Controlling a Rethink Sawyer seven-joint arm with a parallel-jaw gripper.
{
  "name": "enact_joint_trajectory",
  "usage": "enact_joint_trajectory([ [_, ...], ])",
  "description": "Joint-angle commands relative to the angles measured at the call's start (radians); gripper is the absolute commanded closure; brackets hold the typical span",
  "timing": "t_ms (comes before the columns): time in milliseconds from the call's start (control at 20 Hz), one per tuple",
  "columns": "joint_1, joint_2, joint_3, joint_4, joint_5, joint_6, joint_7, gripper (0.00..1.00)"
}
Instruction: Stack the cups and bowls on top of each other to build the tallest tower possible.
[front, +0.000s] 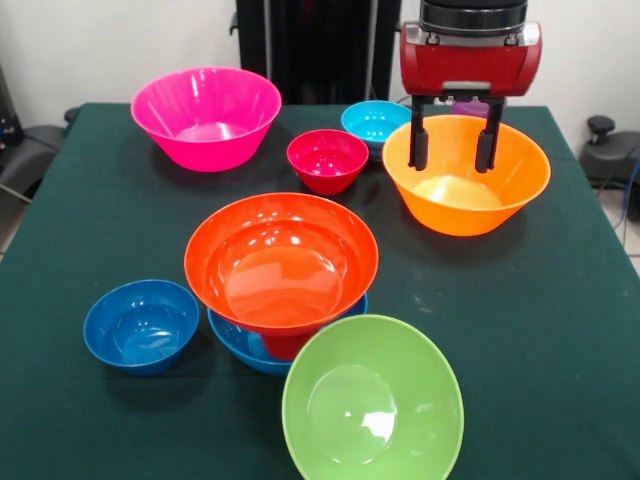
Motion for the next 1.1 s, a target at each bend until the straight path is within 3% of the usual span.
enact_joint_trajectory([
  [50, 0.049, 0.08, -0.054, 0.104, -0.001, -0.057, 0.16, 0.0],
  [1100, 0.144, 0.021, -0.123, 0.11, 0.091, 0.016, 0.171, 0.0],
])
